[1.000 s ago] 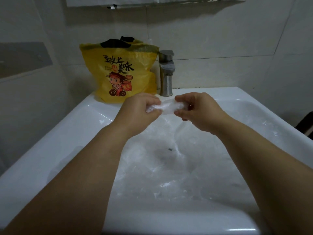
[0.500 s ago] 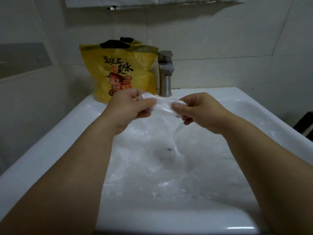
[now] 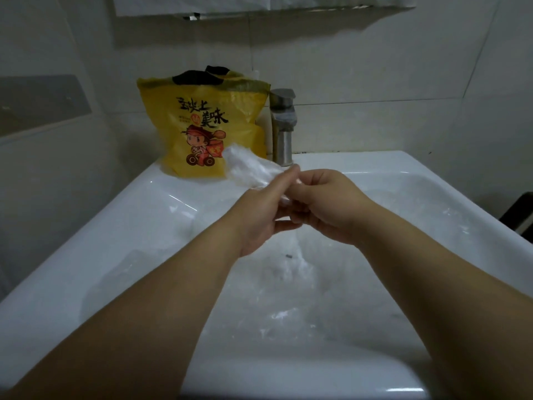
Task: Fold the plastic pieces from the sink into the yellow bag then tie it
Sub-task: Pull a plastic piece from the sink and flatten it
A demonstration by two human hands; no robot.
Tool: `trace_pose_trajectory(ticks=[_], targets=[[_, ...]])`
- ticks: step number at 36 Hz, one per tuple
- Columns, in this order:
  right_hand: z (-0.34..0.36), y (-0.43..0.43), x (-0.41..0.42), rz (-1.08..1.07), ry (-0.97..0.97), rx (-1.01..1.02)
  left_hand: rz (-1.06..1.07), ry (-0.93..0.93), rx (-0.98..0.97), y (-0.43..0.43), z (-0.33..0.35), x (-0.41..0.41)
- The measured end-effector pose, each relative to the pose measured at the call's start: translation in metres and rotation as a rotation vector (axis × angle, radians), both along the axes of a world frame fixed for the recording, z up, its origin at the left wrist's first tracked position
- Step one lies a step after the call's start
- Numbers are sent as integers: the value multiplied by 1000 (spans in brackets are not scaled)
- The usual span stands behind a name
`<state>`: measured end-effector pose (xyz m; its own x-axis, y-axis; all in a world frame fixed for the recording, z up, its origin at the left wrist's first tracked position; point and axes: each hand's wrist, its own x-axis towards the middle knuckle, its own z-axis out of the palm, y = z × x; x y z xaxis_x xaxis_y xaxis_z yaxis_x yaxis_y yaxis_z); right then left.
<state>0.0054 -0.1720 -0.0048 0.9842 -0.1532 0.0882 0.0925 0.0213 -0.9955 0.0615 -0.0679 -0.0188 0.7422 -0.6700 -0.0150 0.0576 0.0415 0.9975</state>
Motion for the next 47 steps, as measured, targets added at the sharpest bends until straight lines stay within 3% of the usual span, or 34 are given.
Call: trace_pose_trajectory(ticks=[14,23,33,47], targets=[[-1,1,2,-15,59,-74,261,59,-229,16,14,21],[-6,-4,4,-23,193,-80,457,-6,-175,14,4,20],[-6,-12,5,5,162,116,316,43,-70,24,6,22],[3,-26,-4,17,61,109,237,-16,-50,32,10,19]])
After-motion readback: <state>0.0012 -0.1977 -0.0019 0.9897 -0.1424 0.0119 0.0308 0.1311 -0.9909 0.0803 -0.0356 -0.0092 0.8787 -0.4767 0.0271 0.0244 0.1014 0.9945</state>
